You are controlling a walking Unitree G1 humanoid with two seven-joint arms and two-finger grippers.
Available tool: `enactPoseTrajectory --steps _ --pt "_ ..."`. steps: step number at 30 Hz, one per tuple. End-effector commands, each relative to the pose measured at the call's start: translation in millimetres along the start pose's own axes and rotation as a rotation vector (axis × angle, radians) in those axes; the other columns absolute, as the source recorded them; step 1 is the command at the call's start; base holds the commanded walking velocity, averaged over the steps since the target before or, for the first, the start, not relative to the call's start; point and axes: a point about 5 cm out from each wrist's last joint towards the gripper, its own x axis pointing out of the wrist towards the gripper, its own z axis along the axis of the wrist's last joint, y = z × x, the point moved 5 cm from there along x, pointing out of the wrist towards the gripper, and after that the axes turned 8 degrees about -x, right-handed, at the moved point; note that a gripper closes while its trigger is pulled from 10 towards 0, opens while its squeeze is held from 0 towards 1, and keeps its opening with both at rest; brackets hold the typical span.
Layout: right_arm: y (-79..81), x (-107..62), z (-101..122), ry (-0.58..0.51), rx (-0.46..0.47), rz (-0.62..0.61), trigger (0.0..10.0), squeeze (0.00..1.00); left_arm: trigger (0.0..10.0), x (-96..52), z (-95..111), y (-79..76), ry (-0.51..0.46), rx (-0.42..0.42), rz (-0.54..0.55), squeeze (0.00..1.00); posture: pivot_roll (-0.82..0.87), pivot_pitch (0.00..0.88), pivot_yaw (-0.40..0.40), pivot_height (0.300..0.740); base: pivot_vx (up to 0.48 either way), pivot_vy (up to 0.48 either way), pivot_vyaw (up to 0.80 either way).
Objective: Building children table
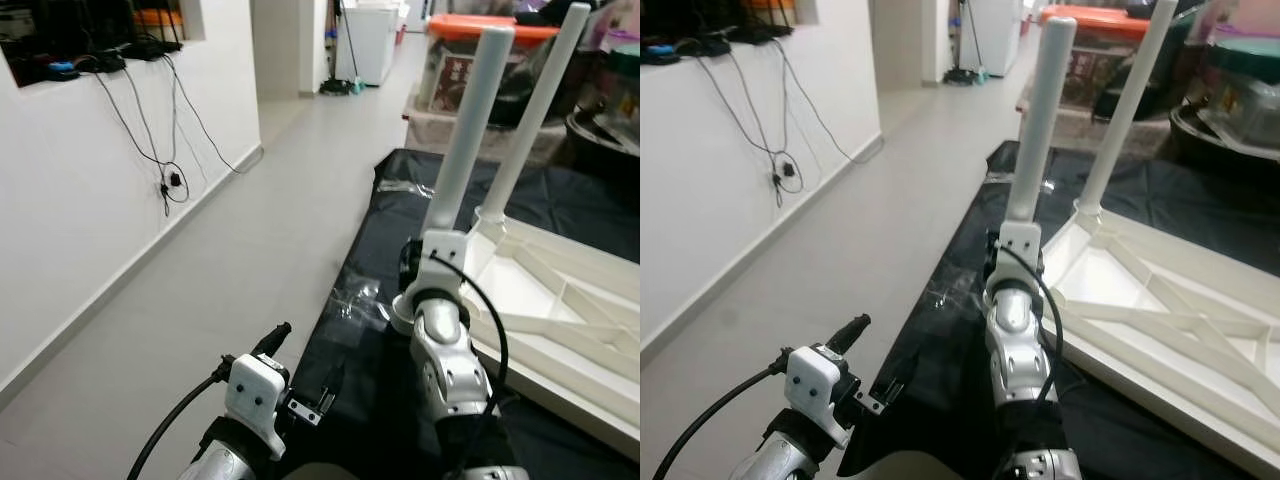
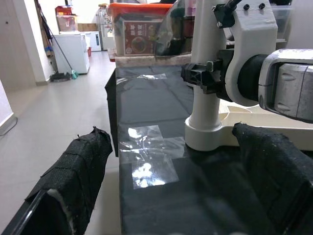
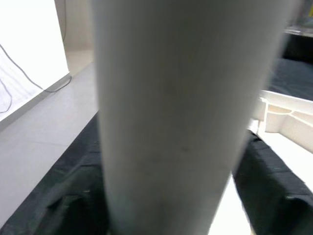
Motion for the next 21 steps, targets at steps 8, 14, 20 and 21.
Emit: enactPoseTrajectory --steps 8,14,20,21 --pt "15.6 -4.4 10.6 -0.027 0.062 0.118 10.0 0.00 10.0 -1.3 -6.7 1.1 0.027 -0.017 0.004 0.00 0.08 0.000 -0.026 0.740 0.000 0.000 0.00" --pt "25.6 -13.7 6.0 -0.014 0.045 0.204 0.0 0.00 10.0 -0.9 -7.2 0.6 0.028 -0.017 0.004 0.00 0.08 0.000 -0.026 0.740 0.000 0.000 0.00" --pt "29.9 -13.2 -14.7 0.065 0.001 0.197 0.0 0.00 10.0 -1.2 -8.0 0.4 0.029 -0.019 0.005 0.00 0.08 0.000 -0.028 0.740 0.000 0.000 0.00" --pt "32.0 -12.1 -16.1 0.074 -0.001 0.198 0.0 0.00 10.0 -1.3 -8.1 0.0 0.029 -0.019 0.004 0.00 0.08 0.000 -0.029 0.740 0.000 0.000 0.00"
